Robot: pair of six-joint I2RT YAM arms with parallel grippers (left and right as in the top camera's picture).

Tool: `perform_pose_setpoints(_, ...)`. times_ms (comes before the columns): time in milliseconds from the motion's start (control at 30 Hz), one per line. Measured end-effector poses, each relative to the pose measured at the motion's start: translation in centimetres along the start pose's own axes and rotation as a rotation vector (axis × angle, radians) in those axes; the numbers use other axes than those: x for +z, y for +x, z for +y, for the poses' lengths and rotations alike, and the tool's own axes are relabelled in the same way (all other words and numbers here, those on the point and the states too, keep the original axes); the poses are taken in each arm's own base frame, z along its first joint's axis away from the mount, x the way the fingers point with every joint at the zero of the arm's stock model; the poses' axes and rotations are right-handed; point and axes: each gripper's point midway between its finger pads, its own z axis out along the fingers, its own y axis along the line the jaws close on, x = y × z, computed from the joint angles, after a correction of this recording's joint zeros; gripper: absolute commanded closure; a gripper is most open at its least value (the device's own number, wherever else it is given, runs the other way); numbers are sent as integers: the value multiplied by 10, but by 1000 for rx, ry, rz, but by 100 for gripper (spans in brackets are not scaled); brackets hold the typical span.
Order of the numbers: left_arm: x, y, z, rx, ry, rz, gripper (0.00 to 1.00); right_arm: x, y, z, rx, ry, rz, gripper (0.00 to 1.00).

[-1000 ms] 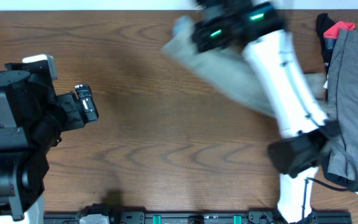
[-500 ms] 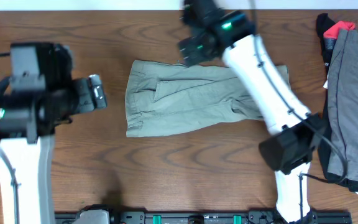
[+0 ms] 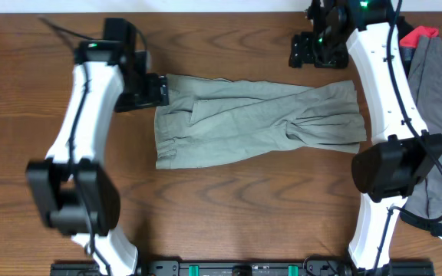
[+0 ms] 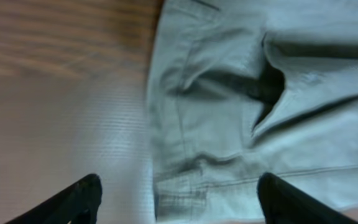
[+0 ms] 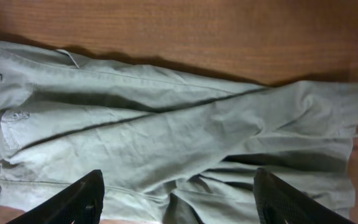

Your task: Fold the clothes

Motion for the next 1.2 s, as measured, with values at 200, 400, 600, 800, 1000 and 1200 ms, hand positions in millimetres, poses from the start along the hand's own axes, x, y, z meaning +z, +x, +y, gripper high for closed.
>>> perform_pose_setpoints(200, 54, 5, -6, 26, 3, 112, 21, 0, 8, -4, 10, 9, 33, 18)
perform_pose_setpoints(400, 68, 11, -10, 50, 9, 154, 21, 4, 15, -29, 65, 86, 65, 19)
perform_pose_setpoints(600, 67, 19, -10, 46, 10, 186, 21, 41, 60, -72, 172, 146, 247, 24)
perform_pose_setpoints(800, 63, 27, -9, 41, 7, 218, 21, 86, 79, -117, 281, 163, 267, 25)
perform_pose_setpoints(1000, 41, 33, -11, 44, 8, 210, 21, 105, 93, -143, 339, 103, 278, 36)
perform_pose_setpoints(1200, 17, 46, -12, 42, 6, 221, 21, 100, 114, -128, 314, 35, 375, 37)
